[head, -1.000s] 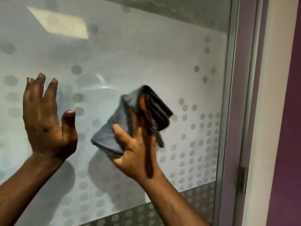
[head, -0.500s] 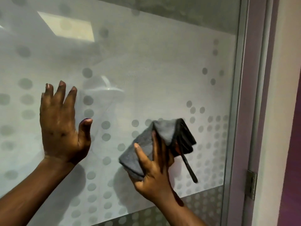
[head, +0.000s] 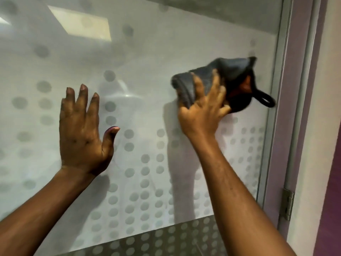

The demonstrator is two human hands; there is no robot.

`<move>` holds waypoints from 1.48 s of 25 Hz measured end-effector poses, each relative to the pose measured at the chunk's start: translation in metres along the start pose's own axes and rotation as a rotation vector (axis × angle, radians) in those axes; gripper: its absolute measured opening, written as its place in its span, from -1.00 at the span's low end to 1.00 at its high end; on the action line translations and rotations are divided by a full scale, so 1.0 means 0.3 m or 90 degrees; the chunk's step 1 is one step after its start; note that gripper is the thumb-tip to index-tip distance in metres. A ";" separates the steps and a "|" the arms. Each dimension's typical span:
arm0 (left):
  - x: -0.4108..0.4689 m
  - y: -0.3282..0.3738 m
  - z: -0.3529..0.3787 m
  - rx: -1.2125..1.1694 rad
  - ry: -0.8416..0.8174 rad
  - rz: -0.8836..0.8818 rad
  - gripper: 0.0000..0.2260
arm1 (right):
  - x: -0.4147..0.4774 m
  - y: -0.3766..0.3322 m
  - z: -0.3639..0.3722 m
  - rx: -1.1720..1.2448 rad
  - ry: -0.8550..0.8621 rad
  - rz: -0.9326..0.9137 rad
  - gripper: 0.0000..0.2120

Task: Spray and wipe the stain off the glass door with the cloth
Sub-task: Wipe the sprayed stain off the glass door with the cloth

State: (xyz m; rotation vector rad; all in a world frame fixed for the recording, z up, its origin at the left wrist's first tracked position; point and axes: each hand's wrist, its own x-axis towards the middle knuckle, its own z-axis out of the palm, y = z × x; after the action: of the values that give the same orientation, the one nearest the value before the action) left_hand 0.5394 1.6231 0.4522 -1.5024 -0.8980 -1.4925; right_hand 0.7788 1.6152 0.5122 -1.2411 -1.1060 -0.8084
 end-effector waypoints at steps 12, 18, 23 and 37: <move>0.000 0.006 -0.011 -0.031 -0.022 -0.010 -0.38 | -0.715 0.148 -0.068 -0.008 -0.180 -0.100 -0.18; -0.005 0.002 -0.019 -0.050 -0.029 -0.010 -0.38 | -0.298 0.141 -0.025 -0.067 -0.011 0.000 -0.34; -0.001 0.009 -0.026 -0.031 -0.047 -0.011 -0.34 | 0.113 0.010 -0.016 -0.027 0.026 0.139 -0.45; -0.017 -0.004 -0.027 -0.132 0.062 -0.019 -0.31 | -0.321 -0.163 -0.003 -0.028 -0.072 -0.322 -0.37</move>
State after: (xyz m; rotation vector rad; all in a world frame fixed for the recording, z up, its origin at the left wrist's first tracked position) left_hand 0.5347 1.6167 0.4470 -1.5536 -0.7302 -1.7081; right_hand 0.7044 1.5967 0.4362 -1.0633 -1.5320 -1.1545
